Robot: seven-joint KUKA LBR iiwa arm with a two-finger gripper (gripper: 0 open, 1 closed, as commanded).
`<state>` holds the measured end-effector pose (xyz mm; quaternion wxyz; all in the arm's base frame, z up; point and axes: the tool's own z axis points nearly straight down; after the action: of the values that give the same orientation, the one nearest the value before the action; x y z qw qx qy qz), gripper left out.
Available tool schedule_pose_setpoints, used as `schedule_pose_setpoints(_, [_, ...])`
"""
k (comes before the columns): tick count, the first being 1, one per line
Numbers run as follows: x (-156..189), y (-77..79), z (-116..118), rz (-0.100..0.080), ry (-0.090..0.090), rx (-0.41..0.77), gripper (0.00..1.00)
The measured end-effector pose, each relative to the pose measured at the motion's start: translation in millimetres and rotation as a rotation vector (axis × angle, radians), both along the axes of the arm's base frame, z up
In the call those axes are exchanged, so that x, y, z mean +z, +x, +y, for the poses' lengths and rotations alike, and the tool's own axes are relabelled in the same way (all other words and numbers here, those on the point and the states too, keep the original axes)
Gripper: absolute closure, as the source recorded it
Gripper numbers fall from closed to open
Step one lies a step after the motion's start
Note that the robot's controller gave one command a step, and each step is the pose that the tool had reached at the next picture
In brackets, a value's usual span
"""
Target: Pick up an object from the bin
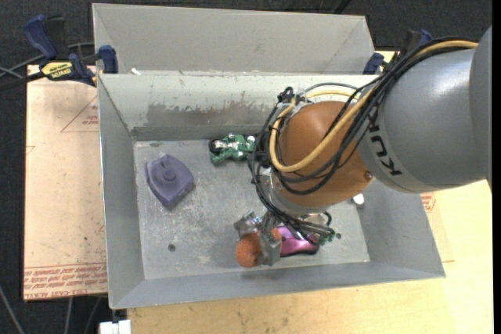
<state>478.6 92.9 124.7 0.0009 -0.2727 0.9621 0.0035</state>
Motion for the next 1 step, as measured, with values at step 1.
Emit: schedule_pose_setpoints(1, [7.8,0.4,0.3,0.000,0.000,0.000,1.00])
